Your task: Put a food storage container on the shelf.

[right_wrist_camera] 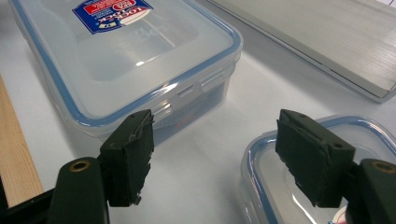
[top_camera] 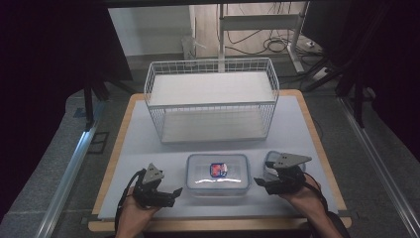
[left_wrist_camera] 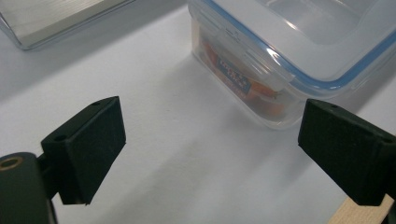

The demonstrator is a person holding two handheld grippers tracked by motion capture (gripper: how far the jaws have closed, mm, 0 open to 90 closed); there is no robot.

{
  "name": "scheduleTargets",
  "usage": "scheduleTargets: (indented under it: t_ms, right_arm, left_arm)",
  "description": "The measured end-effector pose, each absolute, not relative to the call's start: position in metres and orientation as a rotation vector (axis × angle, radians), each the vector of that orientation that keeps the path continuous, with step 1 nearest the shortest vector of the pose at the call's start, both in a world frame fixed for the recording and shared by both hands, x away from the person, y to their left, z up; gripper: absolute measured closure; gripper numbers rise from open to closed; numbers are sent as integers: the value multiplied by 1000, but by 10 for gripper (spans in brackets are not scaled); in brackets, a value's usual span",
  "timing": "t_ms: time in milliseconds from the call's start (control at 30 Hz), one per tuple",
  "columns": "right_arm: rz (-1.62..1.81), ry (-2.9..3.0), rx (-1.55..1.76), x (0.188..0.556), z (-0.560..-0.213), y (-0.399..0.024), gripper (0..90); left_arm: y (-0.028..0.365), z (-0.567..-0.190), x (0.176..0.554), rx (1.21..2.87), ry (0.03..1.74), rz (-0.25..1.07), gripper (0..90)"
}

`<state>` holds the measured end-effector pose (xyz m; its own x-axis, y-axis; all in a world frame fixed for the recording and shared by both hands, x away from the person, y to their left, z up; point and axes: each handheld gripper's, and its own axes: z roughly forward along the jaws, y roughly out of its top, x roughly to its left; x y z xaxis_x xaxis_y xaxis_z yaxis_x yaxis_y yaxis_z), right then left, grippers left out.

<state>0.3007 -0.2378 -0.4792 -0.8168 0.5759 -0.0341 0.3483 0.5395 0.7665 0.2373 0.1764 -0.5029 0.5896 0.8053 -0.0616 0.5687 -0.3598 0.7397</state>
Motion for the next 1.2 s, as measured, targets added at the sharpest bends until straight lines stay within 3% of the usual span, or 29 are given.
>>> scheduleTargets:
  t_ms: [567, 1200]
  right_arm:
    - [1220, 2554, 823, 303, -476, -227, 245]
    - [1337, 2740, 1077, 325, -492, -206, 117]
  left_arm:
    - [170, -487, 250, 2006, 1054, 288, 102]
    - [155, -506, 296, 1965, 1033, -71, 155]
